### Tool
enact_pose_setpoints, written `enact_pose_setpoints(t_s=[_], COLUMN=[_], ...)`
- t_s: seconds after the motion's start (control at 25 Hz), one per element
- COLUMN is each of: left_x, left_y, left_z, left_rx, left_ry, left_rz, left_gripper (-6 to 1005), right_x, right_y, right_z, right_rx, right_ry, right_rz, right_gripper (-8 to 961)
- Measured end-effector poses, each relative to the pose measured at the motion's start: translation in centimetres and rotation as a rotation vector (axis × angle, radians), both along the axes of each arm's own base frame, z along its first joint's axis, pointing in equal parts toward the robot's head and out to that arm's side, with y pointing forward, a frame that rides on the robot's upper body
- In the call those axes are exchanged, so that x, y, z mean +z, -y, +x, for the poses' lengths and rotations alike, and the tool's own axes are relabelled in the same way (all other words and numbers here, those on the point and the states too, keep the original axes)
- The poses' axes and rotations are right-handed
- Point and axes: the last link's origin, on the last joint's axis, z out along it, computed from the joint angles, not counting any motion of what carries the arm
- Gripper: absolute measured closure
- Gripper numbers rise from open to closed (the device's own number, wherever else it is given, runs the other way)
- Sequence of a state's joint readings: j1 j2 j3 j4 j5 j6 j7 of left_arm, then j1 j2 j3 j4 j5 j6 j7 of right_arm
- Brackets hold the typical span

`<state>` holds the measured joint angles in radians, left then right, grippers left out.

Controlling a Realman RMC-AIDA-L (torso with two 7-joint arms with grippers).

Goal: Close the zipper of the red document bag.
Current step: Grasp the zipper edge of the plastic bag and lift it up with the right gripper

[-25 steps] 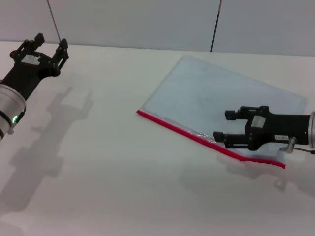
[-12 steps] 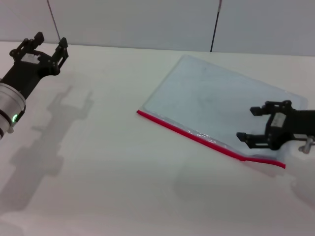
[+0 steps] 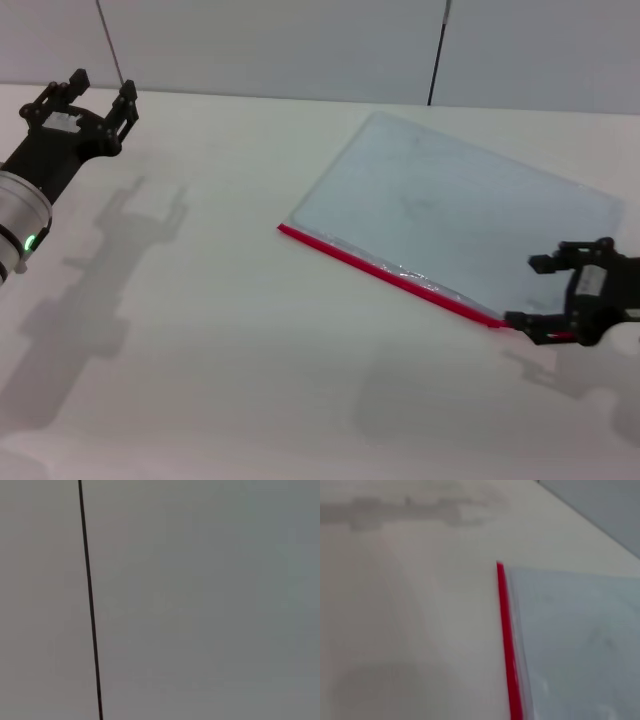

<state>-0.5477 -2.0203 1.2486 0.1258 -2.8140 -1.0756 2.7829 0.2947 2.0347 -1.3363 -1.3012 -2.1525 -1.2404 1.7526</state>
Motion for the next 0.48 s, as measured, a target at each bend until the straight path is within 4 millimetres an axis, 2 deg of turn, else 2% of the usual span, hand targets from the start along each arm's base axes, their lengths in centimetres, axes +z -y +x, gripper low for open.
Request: enact_pose_setpoints(t_s=[0.48], left_x=[-0.1], left_y=[0.1], left_z=[-0.4], left_rx=[0.016], left_ry=[-0.017], left_rz=[-0.003], left_gripper=[384], right_x=[-0.2], right_y=[1.1], right_z=[1.5], right_rx=[-0.014], right_ry=[0.172], right_rz=[-0.049], right_gripper=[172])
